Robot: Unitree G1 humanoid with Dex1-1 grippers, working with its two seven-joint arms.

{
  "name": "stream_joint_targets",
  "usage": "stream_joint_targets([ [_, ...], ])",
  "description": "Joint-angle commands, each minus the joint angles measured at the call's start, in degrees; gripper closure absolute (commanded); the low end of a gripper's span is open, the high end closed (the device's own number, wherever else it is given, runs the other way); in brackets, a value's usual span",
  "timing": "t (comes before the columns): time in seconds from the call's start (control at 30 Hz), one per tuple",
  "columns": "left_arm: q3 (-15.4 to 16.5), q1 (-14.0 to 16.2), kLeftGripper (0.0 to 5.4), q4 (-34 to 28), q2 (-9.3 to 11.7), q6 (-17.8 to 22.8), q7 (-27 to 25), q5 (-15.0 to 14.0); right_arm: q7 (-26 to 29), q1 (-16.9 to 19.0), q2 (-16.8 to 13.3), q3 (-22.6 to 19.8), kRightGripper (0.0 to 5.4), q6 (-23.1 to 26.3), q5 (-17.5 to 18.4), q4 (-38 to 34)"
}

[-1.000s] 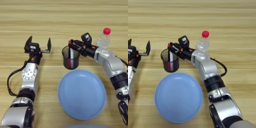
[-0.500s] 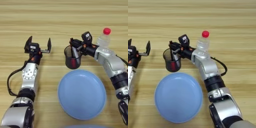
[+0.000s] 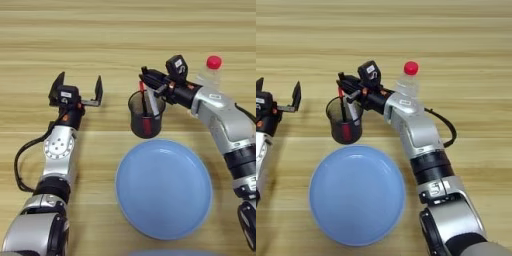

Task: Move the objects on the table

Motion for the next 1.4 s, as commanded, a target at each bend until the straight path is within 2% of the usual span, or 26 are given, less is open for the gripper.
stream_joint_targets([
  [0.03,-0.1,-1.1,0.00,0.4,0.2,-0.2,-0.5,-0.6,-0.8,1.2,-0.3,-0.9,4.71,1.6,1.2,-3.9],
  [0.2,-0.1,-1.3,0.00,0.5,0.2,-0.2,-0.6,-0.6,-1.4,2.1,-0.6,-1.6,4.71,3.0,2.5,-8.2],
  [0.47,0.0,-1.3,0.00,0.6,0.1,-0.2,-0.8,-0.6,-2.3,4.1,-1.6,-3.0,4.71,7.2,6.2,-19.4],
  [0.73,0.0,-1.3,0.00,0.3,0.0,-0.2,-1.0,-0.7,-1.7,8.4,-4.0,-3.4,4.71,12.4,13.0,-32.9],
  [0.93,0.0,-1.5,0.00,0.5,0.2,-0.2,-1.2,-0.8,0.6,12.2,-6.4,-3.4,4.71,14.2,18.2,-38.3],
  [1.07,0.0,-1.4,0.00,0.3,0.2,-0.2,-1.2,-0.8,5.0,16.1,-8.9,-3.0,4.71,15.6,23.1,-40.1],
  [1.17,0.0,-1.3,0.00,0.1,0.1,-0.1,-1.2,-0.9,6.2,18.1,-9.2,-2.9,4.71,17.4,26.4,-38.9],
  [1.4,-0.2,-1.1,0.00,-0.1,0.2,-0.1,-1.2,-1.1,13.2,23.4,-10.7,0.4,4.71,19.9,31.4,-35.3],
])
